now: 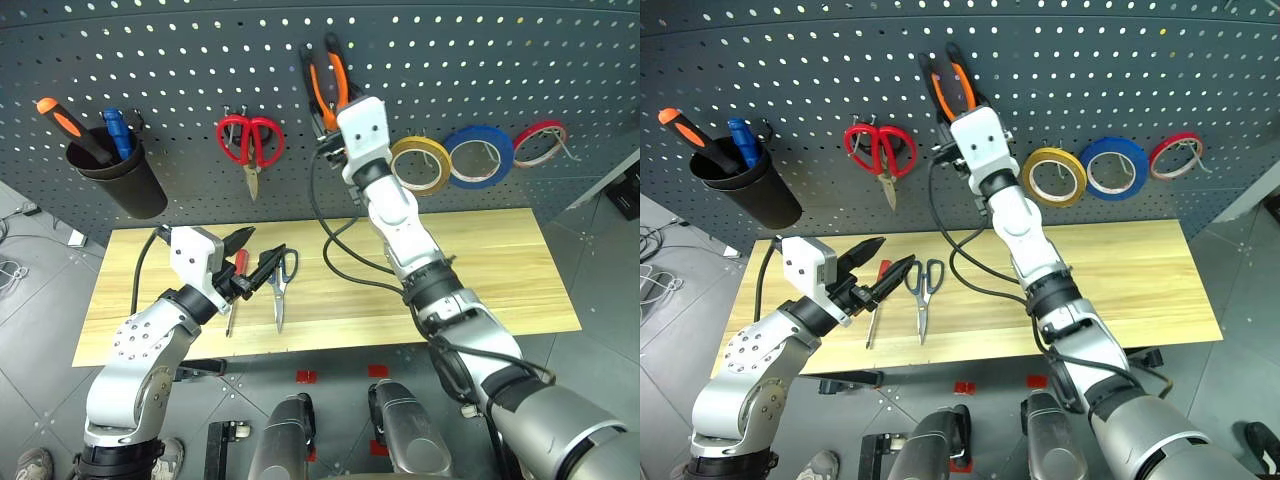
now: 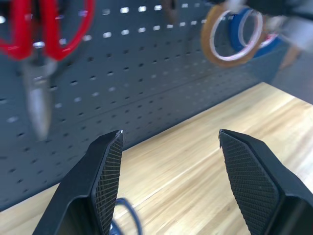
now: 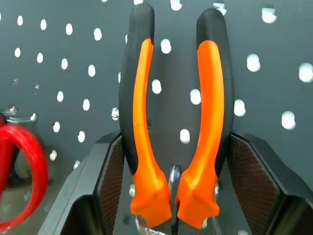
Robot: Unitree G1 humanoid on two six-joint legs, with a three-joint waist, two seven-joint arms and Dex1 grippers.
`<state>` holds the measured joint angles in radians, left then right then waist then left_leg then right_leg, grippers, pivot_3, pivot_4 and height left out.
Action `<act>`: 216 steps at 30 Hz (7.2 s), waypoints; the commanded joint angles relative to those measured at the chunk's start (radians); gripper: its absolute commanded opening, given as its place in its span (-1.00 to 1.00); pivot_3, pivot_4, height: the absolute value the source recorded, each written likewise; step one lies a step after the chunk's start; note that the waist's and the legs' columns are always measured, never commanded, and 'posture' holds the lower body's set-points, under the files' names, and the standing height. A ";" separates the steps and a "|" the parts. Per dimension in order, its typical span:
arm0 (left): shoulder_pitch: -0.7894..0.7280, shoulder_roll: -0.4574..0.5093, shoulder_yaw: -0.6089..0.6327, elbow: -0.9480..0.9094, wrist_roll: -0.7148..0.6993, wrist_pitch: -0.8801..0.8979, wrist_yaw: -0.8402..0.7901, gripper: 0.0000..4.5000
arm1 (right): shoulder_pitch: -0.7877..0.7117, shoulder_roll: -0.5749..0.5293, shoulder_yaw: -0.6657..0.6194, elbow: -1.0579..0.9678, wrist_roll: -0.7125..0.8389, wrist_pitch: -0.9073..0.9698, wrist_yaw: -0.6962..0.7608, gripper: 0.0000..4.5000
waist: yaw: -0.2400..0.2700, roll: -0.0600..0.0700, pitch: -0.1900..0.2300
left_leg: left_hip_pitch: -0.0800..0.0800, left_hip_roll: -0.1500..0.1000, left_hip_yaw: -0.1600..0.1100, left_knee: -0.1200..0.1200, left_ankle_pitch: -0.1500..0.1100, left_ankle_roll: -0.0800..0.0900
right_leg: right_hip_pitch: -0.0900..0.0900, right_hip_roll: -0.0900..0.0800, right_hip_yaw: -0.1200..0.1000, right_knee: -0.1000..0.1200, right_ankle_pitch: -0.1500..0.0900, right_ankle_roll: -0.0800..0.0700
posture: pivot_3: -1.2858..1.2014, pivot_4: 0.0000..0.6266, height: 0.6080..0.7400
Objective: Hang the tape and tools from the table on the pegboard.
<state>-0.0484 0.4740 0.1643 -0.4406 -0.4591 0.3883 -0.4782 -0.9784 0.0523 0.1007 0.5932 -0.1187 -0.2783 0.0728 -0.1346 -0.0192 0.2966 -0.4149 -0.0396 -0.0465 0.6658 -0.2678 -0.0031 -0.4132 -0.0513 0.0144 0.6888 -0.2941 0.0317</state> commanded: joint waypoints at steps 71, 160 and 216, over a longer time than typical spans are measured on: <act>0.188 -0.182 -0.178 -0.162 0.439 -0.076 0.307 -0.75 | 0.558 -0.456 0.099 -1.172 0.573 0.885 0.705 1.00 | -0.007 -0.011 0.007 | -0.002 0.000 -0.003 0.003 -0.001 0.002 | 0.004 -0.001 -0.003 -0.008 0.004 0.000 | -0.20 -0.02 1.00; -0.218 -0.041 0.074 0.555 0.306 0.166 0.191 -0.59 | 0.264 -0.310 0.307 -1.020 0.441 1.143 0.503 1.00 | -0.037 -0.016 0.036 | -0.011 -0.001 -0.003 0.012 0.003 -0.002 | -0.008 -0.001 -0.003 0.001 0.006 0.001 | -0.21 -0.21 1.00; -0.512 0.190 0.332 0.411 0.220 -0.482 0.292 0.99 | 0.177 -0.257 0.129 -0.919 0.554 0.970 0.644 1.00 | -0.082 -0.022 -0.076 | -0.015 -0.003 -0.005 0.014 0.004 -0.005 | -0.013 -0.001 -0.007 0.009 0.007 0.000 | -0.16 -0.55 1.00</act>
<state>-0.5493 0.6525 0.4781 0.0608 -0.2266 -0.1194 -0.2052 -0.7784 -0.2115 0.2589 -0.3058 0.4161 0.7081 0.7188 -0.2165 -0.0417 0.2210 -0.4303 -0.0423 -0.0514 0.6799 -0.2636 -0.0076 -0.4261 -0.0527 0.0076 0.6977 -0.2868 0.0319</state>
